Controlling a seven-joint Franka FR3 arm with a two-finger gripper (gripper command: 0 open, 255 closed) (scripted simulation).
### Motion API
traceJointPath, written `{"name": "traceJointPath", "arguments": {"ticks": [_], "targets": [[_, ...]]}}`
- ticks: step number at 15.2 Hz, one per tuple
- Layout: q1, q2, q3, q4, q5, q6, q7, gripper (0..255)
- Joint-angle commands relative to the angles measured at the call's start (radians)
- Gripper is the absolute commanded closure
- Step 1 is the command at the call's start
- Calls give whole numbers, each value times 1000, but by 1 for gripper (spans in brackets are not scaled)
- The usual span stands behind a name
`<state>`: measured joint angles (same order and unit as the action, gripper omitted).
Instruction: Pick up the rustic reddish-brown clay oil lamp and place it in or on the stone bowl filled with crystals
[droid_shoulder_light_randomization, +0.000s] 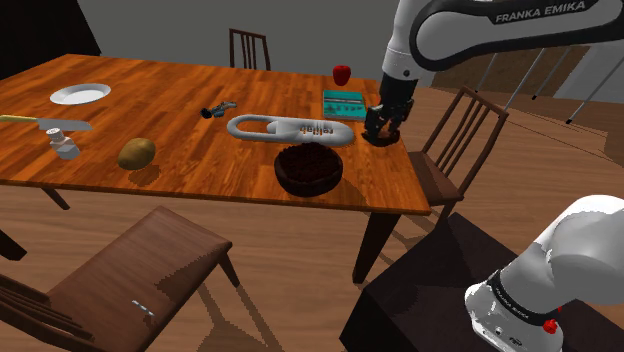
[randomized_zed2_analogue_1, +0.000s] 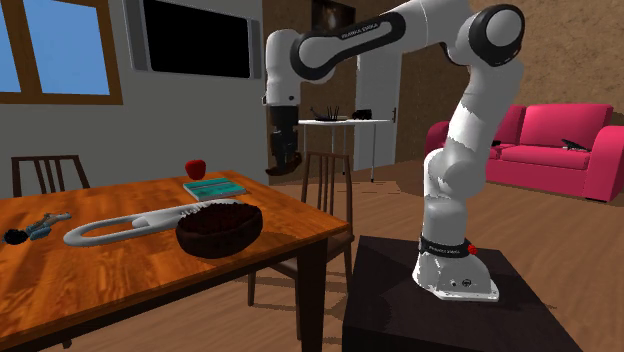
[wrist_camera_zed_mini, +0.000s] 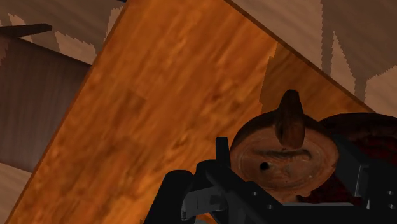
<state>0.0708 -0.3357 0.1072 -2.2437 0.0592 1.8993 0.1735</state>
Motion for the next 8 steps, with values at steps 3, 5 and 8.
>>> {"name": "traceJointPath", "arguments": {"ticks": [3,5,8], "targets": [[22,132,48,134,-3,1,74,255],[32,199,69,205,-10,-3,110,255],[50,304,97,323,-28,-16,163,255]]}}
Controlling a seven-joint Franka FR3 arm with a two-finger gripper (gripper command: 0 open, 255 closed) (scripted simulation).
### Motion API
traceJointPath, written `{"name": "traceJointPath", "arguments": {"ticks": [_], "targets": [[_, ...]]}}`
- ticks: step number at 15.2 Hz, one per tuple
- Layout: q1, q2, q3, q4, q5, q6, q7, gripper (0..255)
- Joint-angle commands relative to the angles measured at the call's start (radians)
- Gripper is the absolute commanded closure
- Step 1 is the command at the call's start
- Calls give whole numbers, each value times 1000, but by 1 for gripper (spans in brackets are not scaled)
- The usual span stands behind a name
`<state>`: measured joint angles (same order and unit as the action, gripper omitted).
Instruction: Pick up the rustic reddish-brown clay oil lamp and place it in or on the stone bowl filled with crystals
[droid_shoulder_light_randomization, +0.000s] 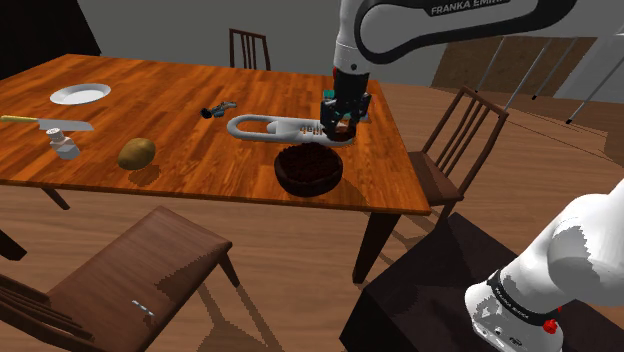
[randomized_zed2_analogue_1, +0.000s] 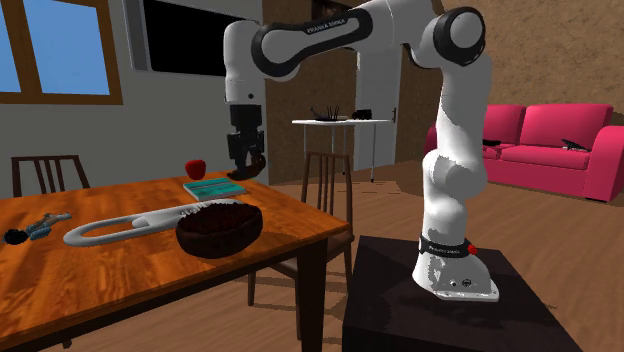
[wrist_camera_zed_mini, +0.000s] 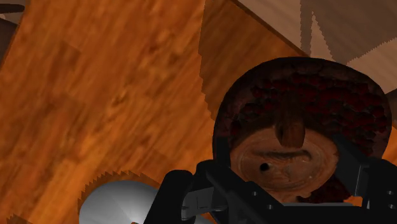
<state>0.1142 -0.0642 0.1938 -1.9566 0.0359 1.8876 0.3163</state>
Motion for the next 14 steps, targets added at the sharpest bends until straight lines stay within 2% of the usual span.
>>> {"name": "traceJointPath", "arguments": {"ticks": [1,4,14], "targets": [[14,68,18,78,-13,-11,38,255],[40,188,40,225,-42,-41,93,255],[42,211,38,119,-47,88,95,255]]}}
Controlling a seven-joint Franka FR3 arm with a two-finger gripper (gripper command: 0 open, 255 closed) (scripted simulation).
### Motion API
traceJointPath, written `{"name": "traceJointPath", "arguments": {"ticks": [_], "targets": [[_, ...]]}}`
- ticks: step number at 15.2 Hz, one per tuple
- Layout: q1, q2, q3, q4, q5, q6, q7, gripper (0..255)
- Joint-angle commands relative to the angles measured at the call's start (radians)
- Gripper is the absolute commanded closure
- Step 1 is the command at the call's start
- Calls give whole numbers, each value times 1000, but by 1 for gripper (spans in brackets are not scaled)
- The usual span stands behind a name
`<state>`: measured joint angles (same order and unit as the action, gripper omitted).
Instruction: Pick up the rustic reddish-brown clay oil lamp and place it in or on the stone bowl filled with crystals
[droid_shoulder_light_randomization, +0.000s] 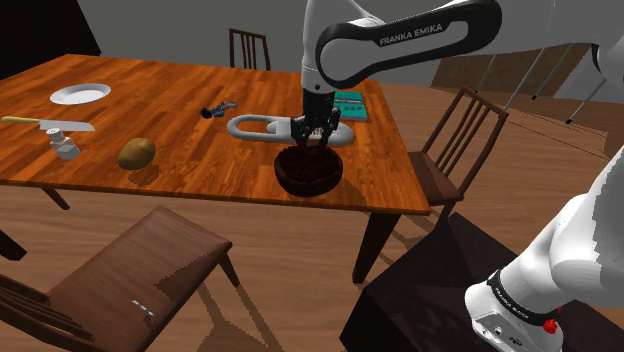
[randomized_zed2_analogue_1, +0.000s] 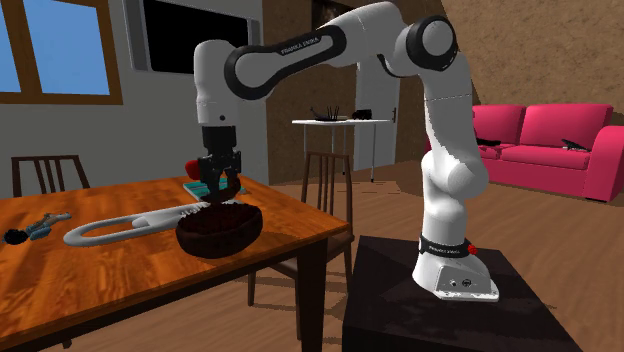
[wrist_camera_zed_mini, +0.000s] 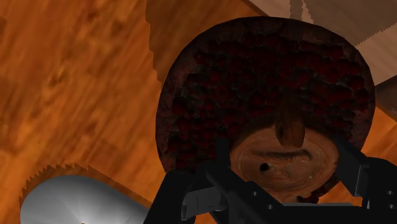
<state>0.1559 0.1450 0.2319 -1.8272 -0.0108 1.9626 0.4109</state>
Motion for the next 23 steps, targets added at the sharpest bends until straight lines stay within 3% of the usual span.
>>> {"name": "traceJointPath", "arguments": {"ticks": [1,11,12,17,21,23], "targets": [[0,5,0,-20,-1,25,1,255],[1,14,-1,-41,-4,55,2,255],[1,14,-1,-41,-4,55,2,0],[1,14,-1,-41,-4,55,2,0],[-2,-14,0,53,4,-66,-3,0],[-2,-14,0,52,4,-66,-3,0]]}}
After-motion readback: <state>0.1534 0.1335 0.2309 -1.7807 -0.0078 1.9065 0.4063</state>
